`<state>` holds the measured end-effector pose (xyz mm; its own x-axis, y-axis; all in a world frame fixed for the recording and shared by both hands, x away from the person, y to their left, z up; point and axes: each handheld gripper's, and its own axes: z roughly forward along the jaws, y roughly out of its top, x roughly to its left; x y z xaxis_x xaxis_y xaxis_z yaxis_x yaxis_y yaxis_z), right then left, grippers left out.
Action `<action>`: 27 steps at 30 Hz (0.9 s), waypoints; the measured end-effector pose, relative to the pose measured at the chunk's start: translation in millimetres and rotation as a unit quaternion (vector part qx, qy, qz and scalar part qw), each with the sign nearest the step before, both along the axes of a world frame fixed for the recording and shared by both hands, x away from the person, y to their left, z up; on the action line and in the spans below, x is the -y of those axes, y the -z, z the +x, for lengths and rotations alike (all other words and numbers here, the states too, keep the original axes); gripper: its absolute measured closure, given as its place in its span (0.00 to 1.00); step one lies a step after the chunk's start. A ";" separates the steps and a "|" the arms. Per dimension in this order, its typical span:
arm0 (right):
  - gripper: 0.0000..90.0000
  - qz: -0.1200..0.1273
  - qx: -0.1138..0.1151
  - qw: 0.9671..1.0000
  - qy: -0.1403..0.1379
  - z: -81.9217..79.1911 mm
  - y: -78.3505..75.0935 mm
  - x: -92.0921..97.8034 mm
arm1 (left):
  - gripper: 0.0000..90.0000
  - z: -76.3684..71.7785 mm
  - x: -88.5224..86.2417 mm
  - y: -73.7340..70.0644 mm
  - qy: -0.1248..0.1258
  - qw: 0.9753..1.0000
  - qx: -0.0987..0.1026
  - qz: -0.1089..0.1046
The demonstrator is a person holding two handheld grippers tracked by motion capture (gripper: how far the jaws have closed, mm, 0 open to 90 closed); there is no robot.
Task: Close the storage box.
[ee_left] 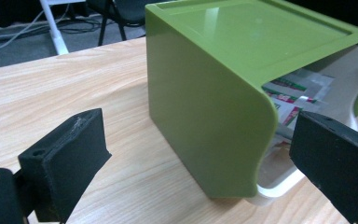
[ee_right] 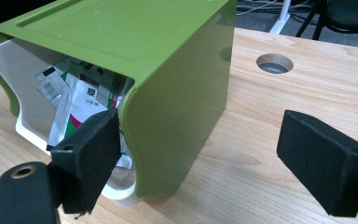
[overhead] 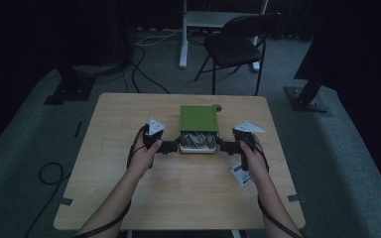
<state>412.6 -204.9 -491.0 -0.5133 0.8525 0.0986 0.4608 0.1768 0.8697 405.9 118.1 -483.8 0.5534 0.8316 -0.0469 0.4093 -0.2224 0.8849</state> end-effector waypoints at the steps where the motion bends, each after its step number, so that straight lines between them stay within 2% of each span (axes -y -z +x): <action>1: 0.15 0.000 0.000 1.000 0.001 -0.1 -0.3 0.7 | 0.05 -0.5 -0.6 0.0 -0.001 1.000 0.001 0.002; 11: 0.15 0.000 0.004 1.000 0.001 -6.6 -0.7 8.3 | 0.05 -8.7 -14.4 3.7 -0.012 1.000 -0.005 0.001; 14: 0.15 -0.007 0.007 1.000 0.000 -9.8 -0.1 11.7 | 0.05 -11.7 -18.4 5.7 -0.016 1.000 -0.007 0.013; 27: 0.15 -0.003 0.001 1.000 0.024 -24.5 8.6 41.7 | 0.05 -23.3 -39.6 10.7 -0.034 0.999 -0.012 0.014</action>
